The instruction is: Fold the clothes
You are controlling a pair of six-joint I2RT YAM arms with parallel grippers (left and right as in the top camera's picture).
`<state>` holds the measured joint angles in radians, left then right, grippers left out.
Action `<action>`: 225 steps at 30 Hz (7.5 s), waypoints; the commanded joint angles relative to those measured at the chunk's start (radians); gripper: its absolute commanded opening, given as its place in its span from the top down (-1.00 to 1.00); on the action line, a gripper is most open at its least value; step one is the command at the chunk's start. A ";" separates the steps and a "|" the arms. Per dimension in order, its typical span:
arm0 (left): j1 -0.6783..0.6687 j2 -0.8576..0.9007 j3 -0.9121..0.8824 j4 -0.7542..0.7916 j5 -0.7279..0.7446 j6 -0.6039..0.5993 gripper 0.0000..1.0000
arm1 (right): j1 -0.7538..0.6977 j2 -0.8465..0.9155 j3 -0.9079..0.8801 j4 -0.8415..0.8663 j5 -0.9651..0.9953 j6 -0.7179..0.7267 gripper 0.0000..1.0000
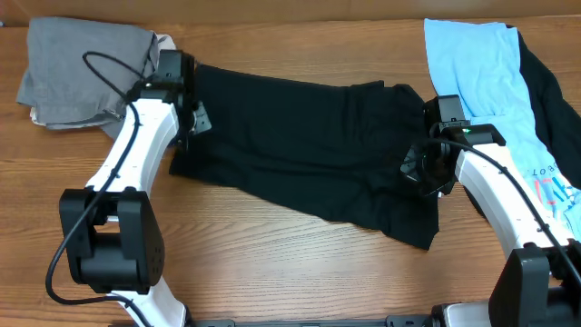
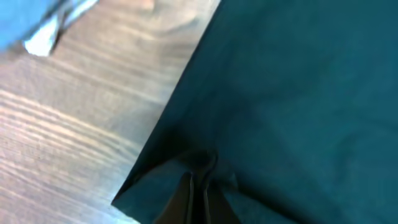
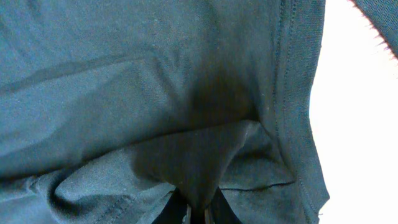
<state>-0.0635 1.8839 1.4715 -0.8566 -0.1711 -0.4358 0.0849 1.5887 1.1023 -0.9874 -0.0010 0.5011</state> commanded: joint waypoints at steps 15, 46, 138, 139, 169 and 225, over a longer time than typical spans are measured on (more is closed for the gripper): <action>-0.002 0.009 0.037 0.069 -0.151 0.021 0.92 | -0.102 0.010 -0.004 0.104 -0.029 -0.062 0.92; -0.002 0.096 0.277 -0.180 -0.143 0.048 -0.70 | -0.122 0.022 0.191 -0.050 -0.135 -0.117 -0.49; 0.063 -0.059 -0.443 0.357 -0.049 0.031 0.42 | 0.072 -0.393 -0.148 -0.162 -0.146 0.071 -0.77; 0.068 -0.059 -0.443 0.351 -0.049 0.031 0.51 | 0.072 -0.393 -0.148 -0.161 -0.146 0.071 -0.77; 0.187 0.005 -0.365 -0.108 -0.025 0.034 0.92 | 0.072 -0.393 -0.099 -0.121 -0.162 -0.010 -0.75; 0.155 0.477 0.412 0.051 0.003 0.139 -0.25 | 0.071 0.123 0.519 -0.057 -0.157 -0.379 -0.88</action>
<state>0.0933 2.3501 1.8767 -0.8070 -0.1337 -0.2337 0.1524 1.7050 1.5913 -1.0538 -0.1574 0.1303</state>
